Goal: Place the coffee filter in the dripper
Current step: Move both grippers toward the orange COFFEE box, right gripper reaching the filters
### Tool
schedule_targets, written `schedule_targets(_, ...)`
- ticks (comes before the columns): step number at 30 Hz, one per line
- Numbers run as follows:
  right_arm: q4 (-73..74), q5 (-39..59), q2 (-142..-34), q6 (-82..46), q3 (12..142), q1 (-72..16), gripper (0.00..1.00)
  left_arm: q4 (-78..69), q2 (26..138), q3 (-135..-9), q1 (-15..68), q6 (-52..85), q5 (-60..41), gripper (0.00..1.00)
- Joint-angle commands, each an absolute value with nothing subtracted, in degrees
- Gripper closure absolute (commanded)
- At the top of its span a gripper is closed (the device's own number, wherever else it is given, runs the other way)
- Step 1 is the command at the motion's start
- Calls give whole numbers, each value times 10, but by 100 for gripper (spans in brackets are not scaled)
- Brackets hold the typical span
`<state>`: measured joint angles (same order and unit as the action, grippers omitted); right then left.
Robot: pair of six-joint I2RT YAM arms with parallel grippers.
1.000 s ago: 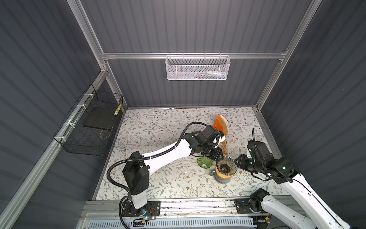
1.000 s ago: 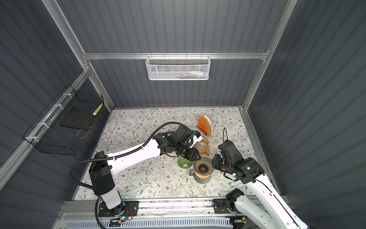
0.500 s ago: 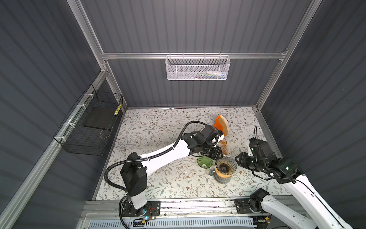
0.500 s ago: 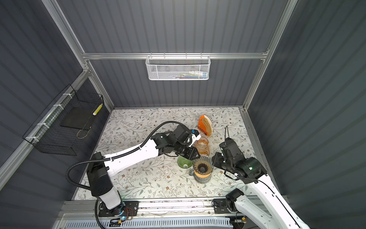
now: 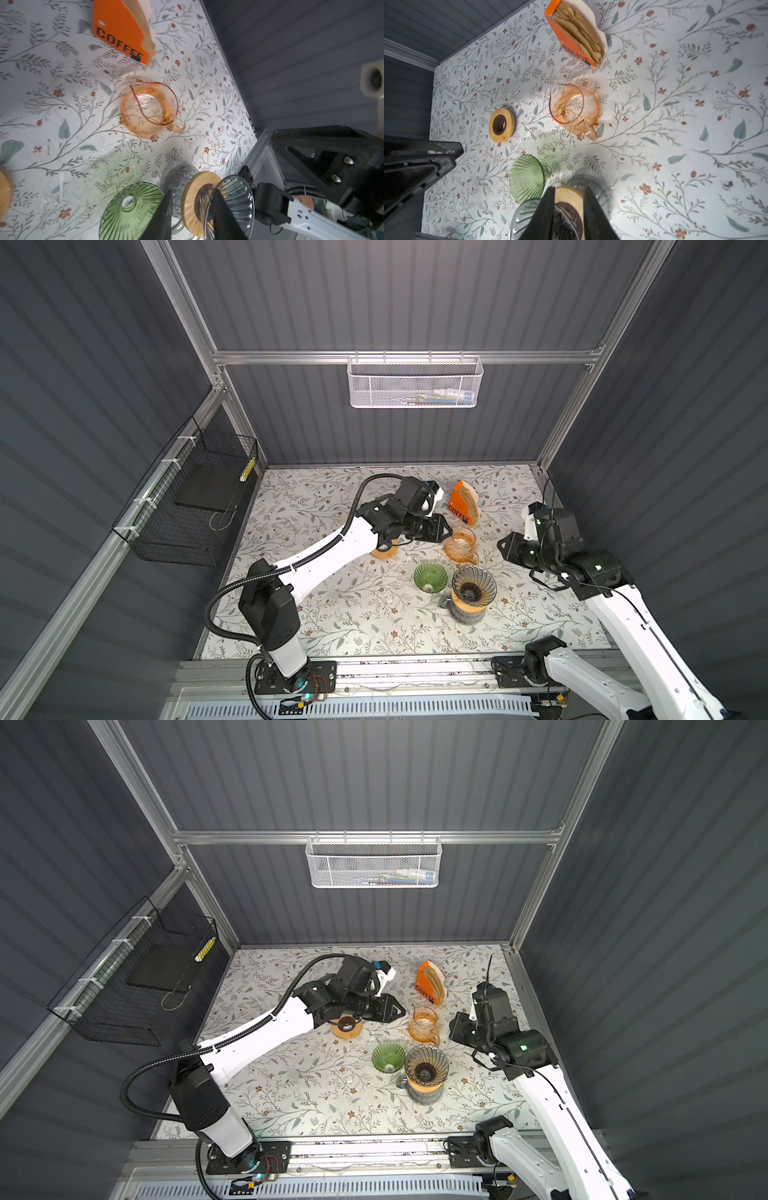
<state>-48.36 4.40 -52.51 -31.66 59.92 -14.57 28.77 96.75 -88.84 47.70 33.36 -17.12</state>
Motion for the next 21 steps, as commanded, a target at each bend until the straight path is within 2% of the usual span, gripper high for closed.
schedule_targets(1, -408, 104, -563, -259, 606, -105, 73, 266, 968, -900, 467, 346, -197, 66)
schedule_targets(8, -301, 174, -689, -240, 591, -30, 75, 240, 1010, -926, 445, 349, -227, 66)
schedule_targets(14, -290, 173, -798, -190, 621, -29, 76, 185, 1042, -908, 393, 386, -284, 66)
schedule_targets(21, -275, 155, -863, -164, 639, -31, 76, 178, 1077, -928, 364, 369, -302, 66)
